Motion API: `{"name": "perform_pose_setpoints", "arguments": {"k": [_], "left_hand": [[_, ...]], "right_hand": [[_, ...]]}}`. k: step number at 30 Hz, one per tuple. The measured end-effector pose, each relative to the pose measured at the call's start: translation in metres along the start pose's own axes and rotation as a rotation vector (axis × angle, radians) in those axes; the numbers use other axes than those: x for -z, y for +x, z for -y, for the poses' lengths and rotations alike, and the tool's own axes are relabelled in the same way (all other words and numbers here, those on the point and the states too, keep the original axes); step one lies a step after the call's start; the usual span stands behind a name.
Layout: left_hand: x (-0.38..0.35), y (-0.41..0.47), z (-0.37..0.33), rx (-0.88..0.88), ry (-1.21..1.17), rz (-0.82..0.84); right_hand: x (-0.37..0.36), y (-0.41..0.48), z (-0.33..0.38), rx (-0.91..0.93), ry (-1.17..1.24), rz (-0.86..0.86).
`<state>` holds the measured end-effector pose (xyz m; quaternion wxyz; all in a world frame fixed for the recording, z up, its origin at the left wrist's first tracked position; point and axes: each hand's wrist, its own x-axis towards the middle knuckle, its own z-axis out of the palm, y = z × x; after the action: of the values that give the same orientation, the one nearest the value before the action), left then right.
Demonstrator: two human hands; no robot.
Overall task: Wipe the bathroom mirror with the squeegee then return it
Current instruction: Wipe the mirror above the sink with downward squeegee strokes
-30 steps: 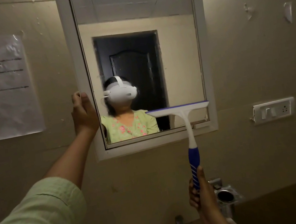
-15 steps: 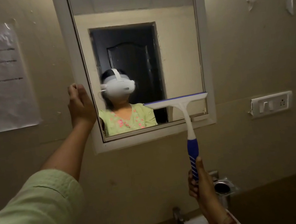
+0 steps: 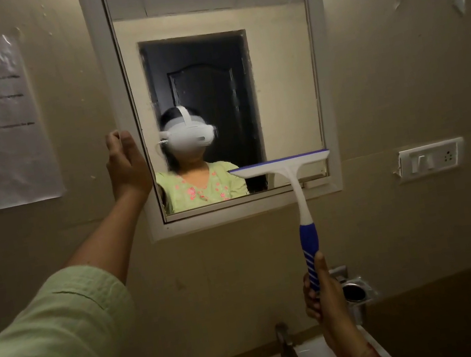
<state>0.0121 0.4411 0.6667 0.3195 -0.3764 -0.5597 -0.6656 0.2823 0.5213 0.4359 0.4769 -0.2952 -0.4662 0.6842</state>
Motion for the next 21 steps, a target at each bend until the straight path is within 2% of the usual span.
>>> {"name": "perform_pose_setpoints", "arguments": {"k": [8,13,21], "left_hand": [[0.0,0.0,0.0,0.013,-0.003,0.0],[0.0,0.0,0.0,0.006,-0.003,-0.009],[-0.001,0.002,0.002,0.009,-0.013,0.005]], "right_hand": [[0.003,-0.019,-0.018,-0.02,-0.043,-0.132],[-0.004,-0.014,-0.001,0.005,-0.017,-0.125],[-0.004,-0.034,-0.017,-0.03,-0.004,-0.199]]}}
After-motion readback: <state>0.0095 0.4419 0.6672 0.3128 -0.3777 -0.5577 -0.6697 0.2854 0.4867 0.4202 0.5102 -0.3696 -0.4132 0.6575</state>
